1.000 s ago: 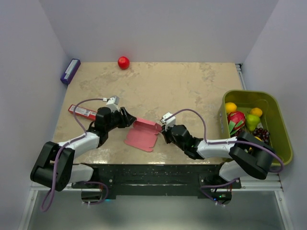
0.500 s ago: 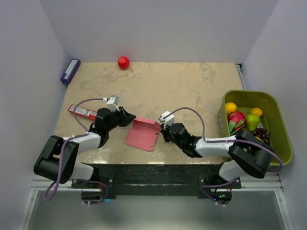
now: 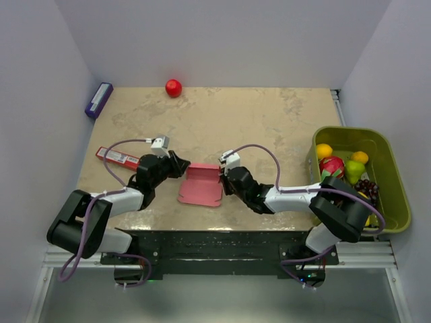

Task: Fold the paper box

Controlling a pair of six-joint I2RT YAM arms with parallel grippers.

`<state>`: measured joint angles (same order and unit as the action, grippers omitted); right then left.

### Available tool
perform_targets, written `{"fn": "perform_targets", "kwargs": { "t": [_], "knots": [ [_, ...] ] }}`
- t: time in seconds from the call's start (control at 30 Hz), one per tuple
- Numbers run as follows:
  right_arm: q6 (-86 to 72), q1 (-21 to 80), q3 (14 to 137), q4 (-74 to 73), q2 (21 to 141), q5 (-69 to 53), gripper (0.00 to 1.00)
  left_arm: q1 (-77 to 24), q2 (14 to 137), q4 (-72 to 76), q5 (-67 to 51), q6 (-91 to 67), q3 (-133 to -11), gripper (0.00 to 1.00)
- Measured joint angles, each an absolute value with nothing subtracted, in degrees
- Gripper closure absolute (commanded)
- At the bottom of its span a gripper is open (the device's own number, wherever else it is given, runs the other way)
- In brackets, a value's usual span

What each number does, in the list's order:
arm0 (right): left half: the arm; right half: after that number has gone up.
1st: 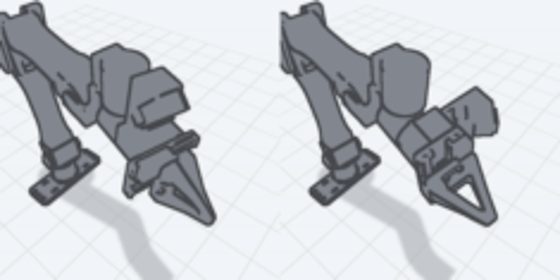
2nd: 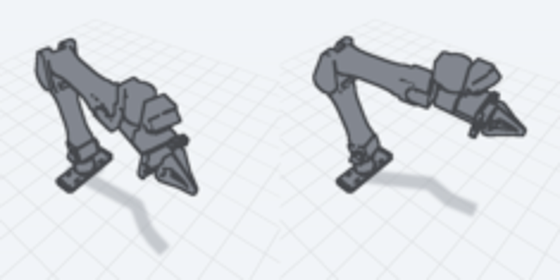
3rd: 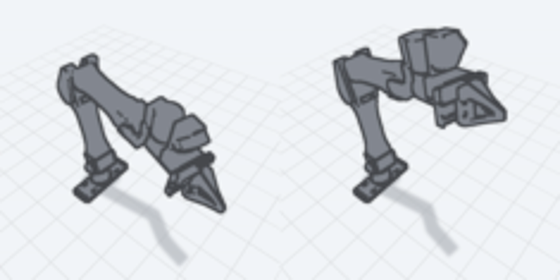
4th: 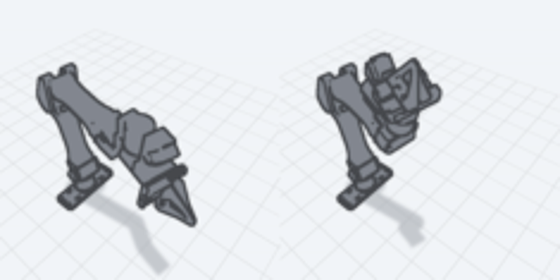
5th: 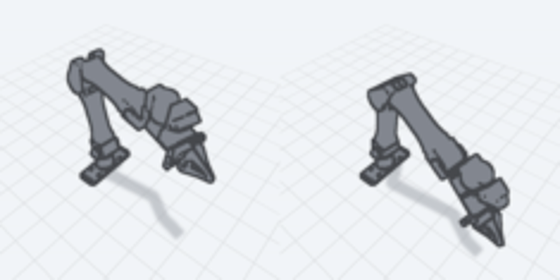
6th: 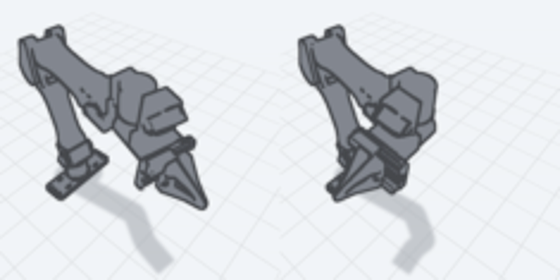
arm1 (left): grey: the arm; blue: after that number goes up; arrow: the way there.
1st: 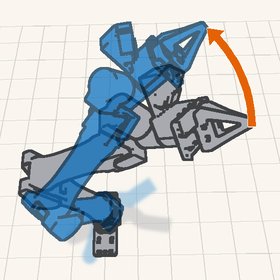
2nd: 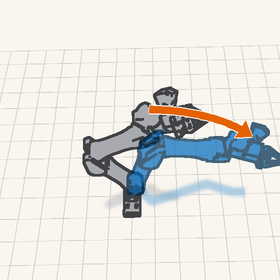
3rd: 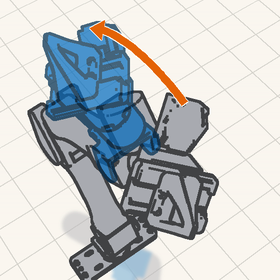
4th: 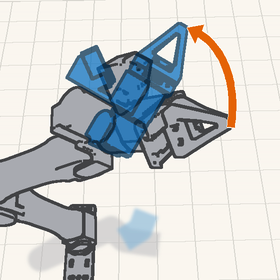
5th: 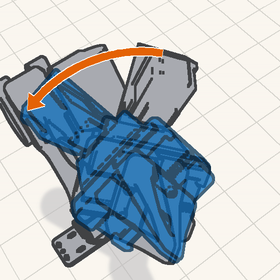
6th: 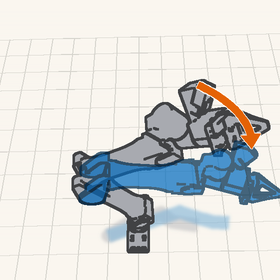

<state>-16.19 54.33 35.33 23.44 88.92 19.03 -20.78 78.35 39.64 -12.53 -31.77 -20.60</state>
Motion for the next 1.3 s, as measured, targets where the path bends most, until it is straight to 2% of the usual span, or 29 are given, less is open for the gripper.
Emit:
{"fn": "perform_targets", "kwargs": {
  "t": [0.2, 0.4, 0.57, 0.77, 0.8, 0.87, 1.0, 1.07, 1.17, 1.3],
  "knots": [
    [-19.14, 54.41, 37.56, 22.98, 91.02, 20.47, 0.95, -23.44, 77.65, 39.53, -7.42, -30.33, -20.32, 0.78],
    [-22.94, 54.61, 39.66, 22.70, 93.27, 21.63, 0.87, -25.23, 76.47, 39.64, -3.95, -29.93, -19.33, 0.79],
    [-25.08, 54.72, 39.94, 24.67, 95.00, 21.30, 0.70, -25.89, 75.68, 39.35, -2.20, -29.78, -18.87, 0.81],
    [-25.45, 54.74, 39.83, 23.11, 93.71, 19.11, 0.59, -26.72, 73.10, 35.31, -0.71, -29.82, -19.14, 0.81],
    [-25.19, 54.74, 39.83, 21.96, 92.66, 18.61, 0.54, -26.83, 72.71, 34.28, -0.62, -29.78, -19.40, 0.81],
    [-24.51, 54.63, 39.83, 19.81, 89.58, 18.15, 0.50, -27.03, 72.47, 32.16, -0.47, -29.65, -20.38, 0.81],
    [-22.68, 53.43, 39.79, 17.32, 81.95, 16.58, 0.31, -27.11, 72.47, 29.41, -0.34, -29.15, -21.93, 0.81],
    [-21.69, 52.21, 39.18, 16.60, 77.34, 16.34, 0.28, -27.14, 72.47, 28.53, -0.30, -28.86, -22.41, 0.81],
    [-21.10, 49.78, 37.52, 15.75, 71.70, 16.82, 0.30, -27.14, 72.58, 27.75, -0.25, -28.71, -22.92, 0.81],
    [-21.04, 45.23, 35.07, 13.67, 67.99, 17.54, 0.39, -27.14, 72.79, 27.46, -0.21, -28.27, -23.27, 0.81]
  ]
}}
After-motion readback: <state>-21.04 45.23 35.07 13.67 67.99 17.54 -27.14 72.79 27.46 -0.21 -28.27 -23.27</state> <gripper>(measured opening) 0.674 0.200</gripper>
